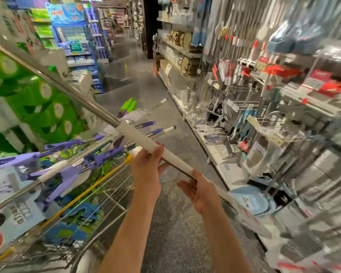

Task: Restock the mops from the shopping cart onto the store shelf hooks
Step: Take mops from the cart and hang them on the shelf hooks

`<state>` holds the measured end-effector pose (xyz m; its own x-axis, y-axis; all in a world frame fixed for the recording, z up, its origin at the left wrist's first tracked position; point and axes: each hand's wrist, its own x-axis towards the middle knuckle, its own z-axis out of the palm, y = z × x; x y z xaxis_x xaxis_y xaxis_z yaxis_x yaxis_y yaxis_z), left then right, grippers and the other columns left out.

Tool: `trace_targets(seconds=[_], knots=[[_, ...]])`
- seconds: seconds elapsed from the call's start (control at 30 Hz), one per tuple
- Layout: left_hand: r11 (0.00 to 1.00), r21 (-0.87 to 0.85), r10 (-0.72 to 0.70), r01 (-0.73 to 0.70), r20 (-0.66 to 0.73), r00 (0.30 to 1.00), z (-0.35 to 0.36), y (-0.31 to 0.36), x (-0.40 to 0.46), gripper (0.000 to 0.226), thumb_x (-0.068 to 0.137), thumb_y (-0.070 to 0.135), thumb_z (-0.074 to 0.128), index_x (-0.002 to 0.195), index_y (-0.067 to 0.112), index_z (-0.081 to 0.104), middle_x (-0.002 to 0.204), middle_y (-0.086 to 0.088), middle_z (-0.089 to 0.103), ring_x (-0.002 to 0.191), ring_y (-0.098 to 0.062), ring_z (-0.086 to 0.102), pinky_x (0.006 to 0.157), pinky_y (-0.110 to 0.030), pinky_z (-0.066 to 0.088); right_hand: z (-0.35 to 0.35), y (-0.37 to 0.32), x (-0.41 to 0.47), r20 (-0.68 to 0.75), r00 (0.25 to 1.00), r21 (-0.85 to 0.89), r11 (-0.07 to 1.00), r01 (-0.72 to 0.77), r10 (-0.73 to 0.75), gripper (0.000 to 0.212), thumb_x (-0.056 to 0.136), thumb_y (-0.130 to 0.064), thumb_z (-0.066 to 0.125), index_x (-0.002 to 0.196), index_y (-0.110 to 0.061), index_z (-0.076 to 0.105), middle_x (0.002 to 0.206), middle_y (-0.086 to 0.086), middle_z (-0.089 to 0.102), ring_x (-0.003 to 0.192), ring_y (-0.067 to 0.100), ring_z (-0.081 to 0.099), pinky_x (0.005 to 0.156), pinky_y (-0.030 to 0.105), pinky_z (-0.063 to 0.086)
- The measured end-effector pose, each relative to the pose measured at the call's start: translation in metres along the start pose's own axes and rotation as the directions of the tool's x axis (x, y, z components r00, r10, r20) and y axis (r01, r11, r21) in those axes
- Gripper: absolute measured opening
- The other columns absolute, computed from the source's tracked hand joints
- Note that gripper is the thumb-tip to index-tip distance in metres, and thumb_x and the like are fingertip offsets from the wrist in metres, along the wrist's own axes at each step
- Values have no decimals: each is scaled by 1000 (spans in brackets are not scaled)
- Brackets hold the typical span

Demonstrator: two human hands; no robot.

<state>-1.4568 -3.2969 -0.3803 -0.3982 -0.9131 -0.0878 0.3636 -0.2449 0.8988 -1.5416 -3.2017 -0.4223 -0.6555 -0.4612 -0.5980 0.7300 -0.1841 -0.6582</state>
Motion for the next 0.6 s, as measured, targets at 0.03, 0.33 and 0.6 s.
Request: trace_targets(seconds=[0.03,0.33,0.6], knots=[[1000,15,-1,1,-5,1000,8,-2,0,8,91,9,69,96,15,71,86,2,76,89,-15,73,74,-39,63,-7,-3,0,-5,1000,-77,997,0,-1,29,99,-24,62,89,2,57,60,16,64,63,31,68,50,35,61],[994,100,31,-47,154,988,70,-16,-12,11,84,11,78,79,21,75,77,0,74,75,-13,73,70,-38,63,-63,-33,10,11,815,-588,656,473,-579,20,96,-33,65,94,-16,76,81,-1,71,73,12,66,74,32,56],[983,183,-21,-20,217,976,123,-28,4,11,77,18,86,73,21,77,85,-19,74,74,-28,71,75,-58,61,-67,-59,37,229,738,-529,555,642,-635,26,100,-21,62,124,-16,69,109,0,73,87,-8,66,71,9,48]])
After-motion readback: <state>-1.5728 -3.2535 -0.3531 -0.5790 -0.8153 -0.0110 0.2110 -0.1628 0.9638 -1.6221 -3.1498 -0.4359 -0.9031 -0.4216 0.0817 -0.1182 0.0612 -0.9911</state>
